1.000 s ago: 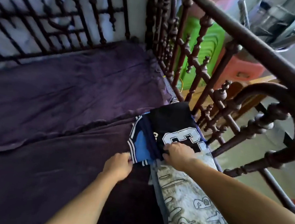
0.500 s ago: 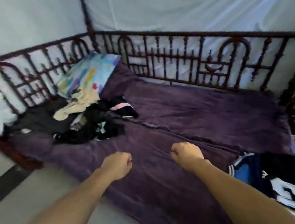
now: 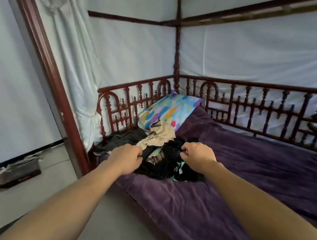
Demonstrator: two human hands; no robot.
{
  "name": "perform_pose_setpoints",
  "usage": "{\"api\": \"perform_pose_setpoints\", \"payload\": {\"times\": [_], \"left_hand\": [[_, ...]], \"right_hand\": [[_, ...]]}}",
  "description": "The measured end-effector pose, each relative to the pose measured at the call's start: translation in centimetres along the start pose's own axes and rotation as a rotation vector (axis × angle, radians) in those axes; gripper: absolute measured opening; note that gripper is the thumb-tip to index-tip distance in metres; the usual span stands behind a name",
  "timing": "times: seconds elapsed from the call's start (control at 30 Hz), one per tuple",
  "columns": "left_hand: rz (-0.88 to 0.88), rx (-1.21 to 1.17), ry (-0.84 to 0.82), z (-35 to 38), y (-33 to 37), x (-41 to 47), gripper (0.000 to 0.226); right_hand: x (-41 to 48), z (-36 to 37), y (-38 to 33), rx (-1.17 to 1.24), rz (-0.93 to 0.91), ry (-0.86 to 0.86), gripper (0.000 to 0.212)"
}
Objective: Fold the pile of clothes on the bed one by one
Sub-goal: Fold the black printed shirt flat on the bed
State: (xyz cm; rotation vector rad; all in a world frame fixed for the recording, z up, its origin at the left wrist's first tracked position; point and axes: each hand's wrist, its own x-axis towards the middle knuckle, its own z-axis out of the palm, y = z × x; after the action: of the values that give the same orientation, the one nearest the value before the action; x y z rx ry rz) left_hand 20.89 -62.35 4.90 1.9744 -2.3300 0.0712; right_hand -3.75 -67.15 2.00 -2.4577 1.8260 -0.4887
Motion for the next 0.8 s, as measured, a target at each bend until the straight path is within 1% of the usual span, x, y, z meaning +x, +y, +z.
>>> {"api": "perform_pose_setpoints", "payload": {"times": [0.07,0.13,0.3,0.43,0.6,0.7,0.8], "left_hand": [[-0.018,-0.006,0.007,-0.5,-3.5,0.2,0.025],[-0.022,-0.006,-0.025,-0.2,-6.3,0.5,0.026],[-0.026,-0.064,-0.042,1.5,-11.7,3.8,0.026],[-0.009,-0.104,-0.102,4.5,-14.4,8.1,0.023],[0.015,-0.150,-0.181,8.8,-18.0,16.1,0.019],[0.037,-0.152,-0.263,11.3,-19.6,20.8,0.017],[0.046,-0.180,-0.287,13.3,-21.7,25.4,0.021]], "right_hand": [[1.7,1.0,-3.4,-0.005,-0.016,0.010,0.029],[3.2,2.1,-5.7,-0.018,-0.020,-0.004,0.029],[8.4,4.3,-8.0,0.006,0.011,-0.023,0.030],[13.0,8.0,-7.1,-0.012,0.060,-0.051,0.031],[20.7,14.5,-4.6,0.029,0.163,-0.090,0.032],[25.1,18.4,-3.2,0.063,0.243,-0.161,0.032],[28.8,22.0,-2.3,0.082,0.313,-0.219,0.031]]}}
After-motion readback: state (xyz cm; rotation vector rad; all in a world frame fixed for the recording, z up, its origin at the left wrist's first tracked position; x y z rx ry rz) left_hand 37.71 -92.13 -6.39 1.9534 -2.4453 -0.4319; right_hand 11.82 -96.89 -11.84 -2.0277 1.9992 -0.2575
